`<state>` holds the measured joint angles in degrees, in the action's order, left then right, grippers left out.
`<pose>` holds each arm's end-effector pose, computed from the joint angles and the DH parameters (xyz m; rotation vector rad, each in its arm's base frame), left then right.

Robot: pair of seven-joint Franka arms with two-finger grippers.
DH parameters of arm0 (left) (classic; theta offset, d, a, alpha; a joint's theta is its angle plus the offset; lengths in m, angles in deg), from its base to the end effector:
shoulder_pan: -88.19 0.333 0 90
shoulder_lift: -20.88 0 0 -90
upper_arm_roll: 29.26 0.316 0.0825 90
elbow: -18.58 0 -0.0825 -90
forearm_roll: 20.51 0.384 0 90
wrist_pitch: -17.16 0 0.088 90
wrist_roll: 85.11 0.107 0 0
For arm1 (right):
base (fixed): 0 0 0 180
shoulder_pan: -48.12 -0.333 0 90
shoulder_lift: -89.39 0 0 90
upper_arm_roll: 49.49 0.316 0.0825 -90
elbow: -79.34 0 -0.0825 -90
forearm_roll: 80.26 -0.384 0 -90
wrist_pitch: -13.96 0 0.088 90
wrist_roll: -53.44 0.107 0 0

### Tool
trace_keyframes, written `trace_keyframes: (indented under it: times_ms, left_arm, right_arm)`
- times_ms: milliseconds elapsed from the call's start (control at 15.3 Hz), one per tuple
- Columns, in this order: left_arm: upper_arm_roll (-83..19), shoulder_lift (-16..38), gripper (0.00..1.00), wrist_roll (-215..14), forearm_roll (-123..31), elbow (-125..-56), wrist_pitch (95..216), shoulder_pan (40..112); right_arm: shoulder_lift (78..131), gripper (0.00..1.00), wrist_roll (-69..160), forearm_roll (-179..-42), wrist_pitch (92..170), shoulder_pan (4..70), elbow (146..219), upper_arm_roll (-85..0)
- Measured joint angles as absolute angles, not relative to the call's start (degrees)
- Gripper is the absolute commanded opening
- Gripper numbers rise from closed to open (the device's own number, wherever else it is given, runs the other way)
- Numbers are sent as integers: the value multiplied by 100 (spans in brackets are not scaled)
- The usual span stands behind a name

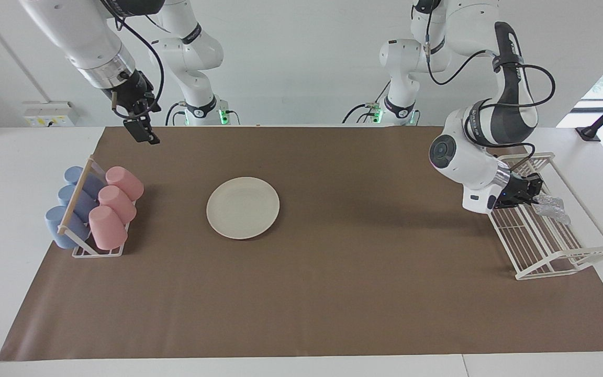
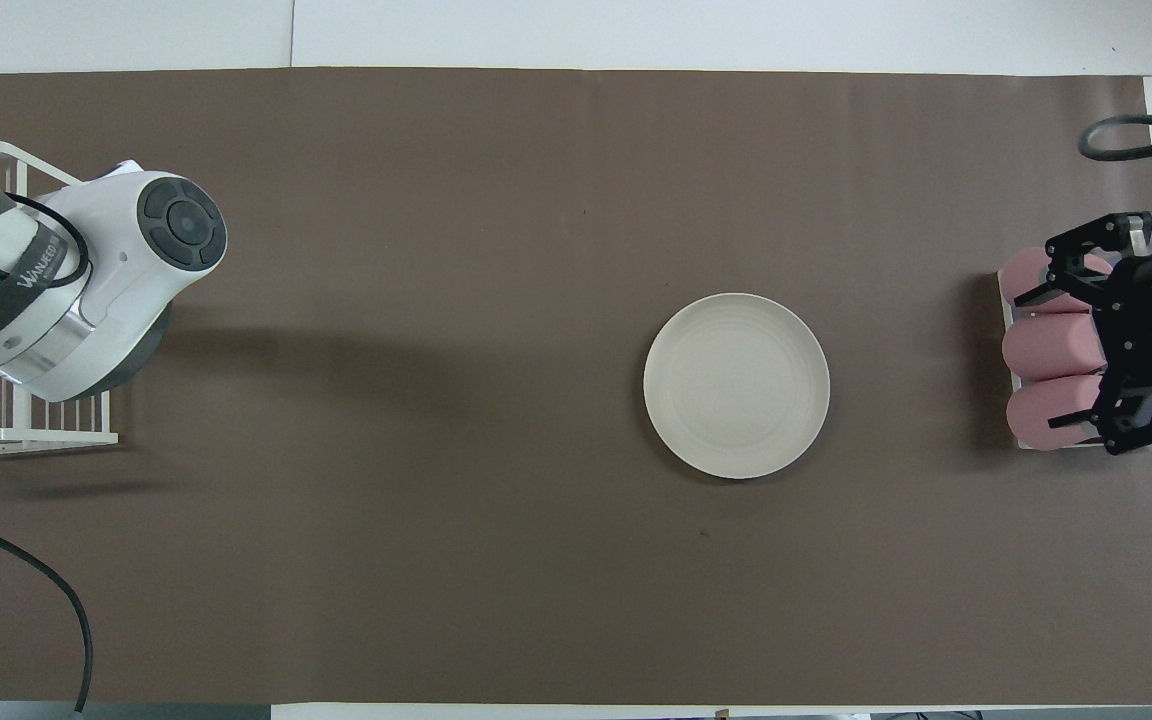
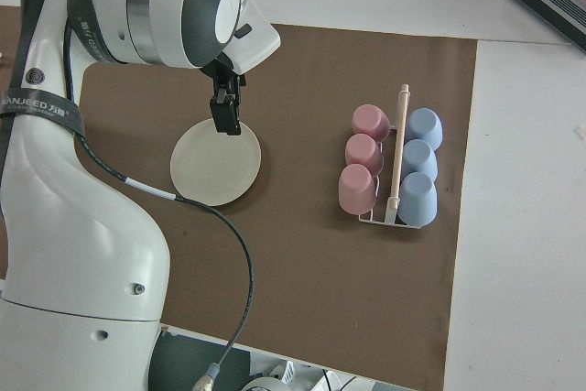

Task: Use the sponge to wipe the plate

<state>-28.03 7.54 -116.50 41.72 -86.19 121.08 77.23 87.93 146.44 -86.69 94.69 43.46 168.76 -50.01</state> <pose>0.6141 -0.0319 0.4273 -2.1076 0.0548 -0.1721 0.5267 0.0515 0.6306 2.2331 -2.1649 -0.2609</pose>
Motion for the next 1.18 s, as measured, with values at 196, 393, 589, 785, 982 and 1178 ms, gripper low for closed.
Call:
trace_keyframes:
  times_ms: [196, 393, 589, 785, 982, 1178]
  left_arm:
    - [-2782, 885, 0, -11087, 3546, -8067, 11844, 7726]
    - [-2777, 1030, 0, -10717, 2514, -7437, 11373, 7726]
    - [-2718, 1232, 0, -10376, 837, -6904, 10923, 7805]
    - [-2710, 1457, 0, -10234, -747, -6776, 10666, 8056]
    - [-2703, 1513, 0, -10236, -2597, -6772, 10634, 8391]
    - [-2694, 1595, 0, -10244, -4182, -6867, 10590, 8717]
  right_arm:
    - [8775, 100, 15514, -8669, 9752, 3751, 16936, -4953]
    - [8776, 100, 16215, -8625, 9990, 3241, 17016, -4935]
    - [8842, 100, 17029, -8588, 10163, 2855, 17070, -4936]
    - [9209, 100, 17757, -8513, 10176, 2405, 16729, -4936]
    - [10005, 100, 18155, -8401, 9975, 1956, 15802, -4934]
    - [10472, 100, 18256, -8031, 9619, 1499, 15312, -4952]
